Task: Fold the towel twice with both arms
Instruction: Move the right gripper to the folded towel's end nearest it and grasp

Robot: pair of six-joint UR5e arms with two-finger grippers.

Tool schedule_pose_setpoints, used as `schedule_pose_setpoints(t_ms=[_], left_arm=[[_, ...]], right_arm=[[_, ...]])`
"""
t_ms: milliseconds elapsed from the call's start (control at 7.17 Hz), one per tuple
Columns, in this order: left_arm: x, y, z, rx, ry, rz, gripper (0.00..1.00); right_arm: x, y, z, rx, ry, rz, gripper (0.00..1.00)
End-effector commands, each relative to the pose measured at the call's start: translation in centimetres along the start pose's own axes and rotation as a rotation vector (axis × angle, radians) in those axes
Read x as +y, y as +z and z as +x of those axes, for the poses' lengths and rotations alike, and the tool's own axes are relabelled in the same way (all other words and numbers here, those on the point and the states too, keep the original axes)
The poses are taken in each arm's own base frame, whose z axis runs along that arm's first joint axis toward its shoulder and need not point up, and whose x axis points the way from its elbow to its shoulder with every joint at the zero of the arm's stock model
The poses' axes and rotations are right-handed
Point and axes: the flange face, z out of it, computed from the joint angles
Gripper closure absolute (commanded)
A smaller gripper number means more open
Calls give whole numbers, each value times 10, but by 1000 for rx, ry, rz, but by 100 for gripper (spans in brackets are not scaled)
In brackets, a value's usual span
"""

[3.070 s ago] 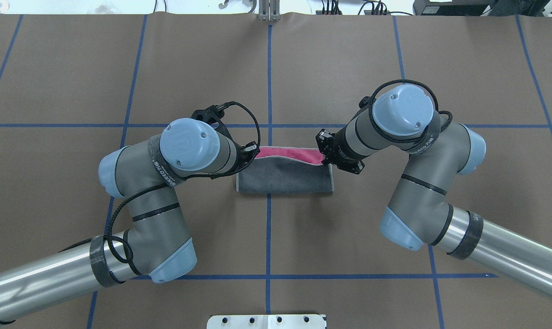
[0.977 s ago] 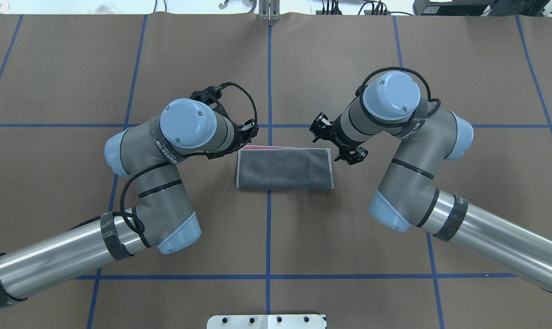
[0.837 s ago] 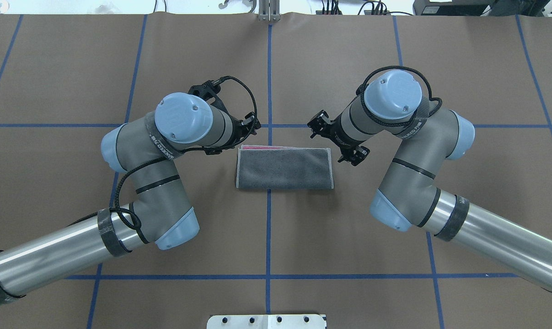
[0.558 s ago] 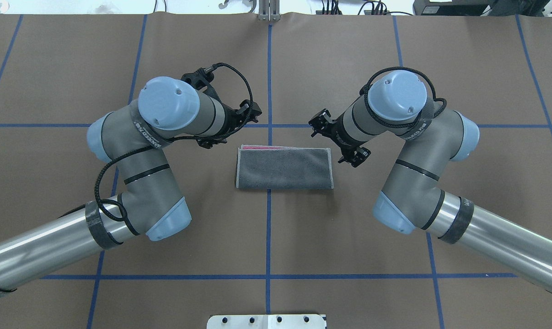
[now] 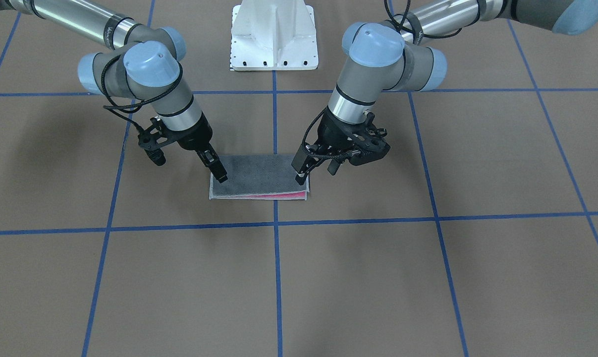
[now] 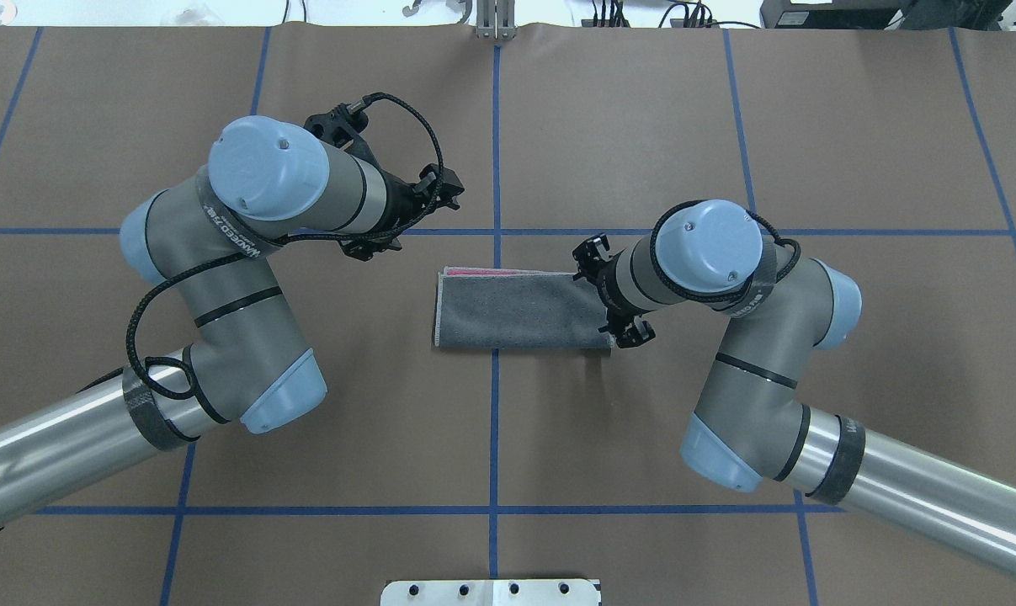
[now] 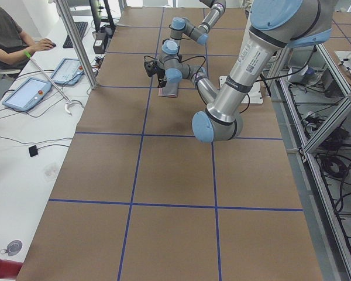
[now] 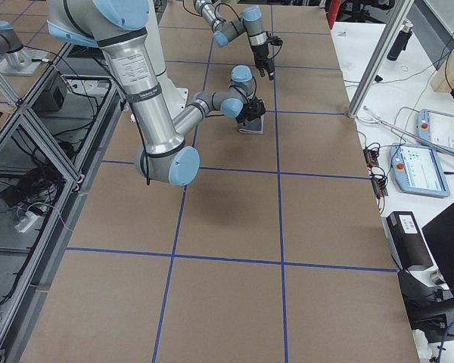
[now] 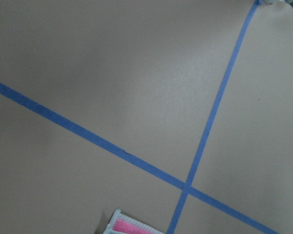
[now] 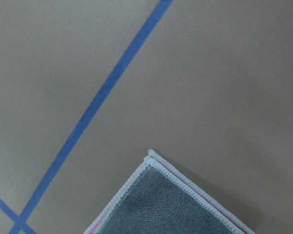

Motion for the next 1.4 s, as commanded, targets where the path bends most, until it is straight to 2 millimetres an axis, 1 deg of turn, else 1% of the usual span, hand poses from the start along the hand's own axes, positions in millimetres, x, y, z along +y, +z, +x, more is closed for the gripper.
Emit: schedule_pose_setpoints(t_ms=[0, 279, 419, 558, 698, 1256], left_arm=[[-1, 0, -1, -1, -1, 1, 0], [0, 2, -1, -3, -2, 1, 0], [2, 5, -2, -8, -1, -1, 0], [3, 5, -2, -9, -2, -2, 0], [3, 5, -2, -9, -2, -2, 0], [7, 8, -3, -13, -9, -5, 0]], right_arm=[[6, 17, 25, 30, 18, 10, 31], [3, 18, 26, 41, 11, 18, 36], [4, 12, 23, 46, 13, 12, 36], [0, 3, 19, 72, 24, 11, 36], [3, 17, 32, 89, 11, 28, 36], [1, 18, 36, 99, -2, 30, 37]])
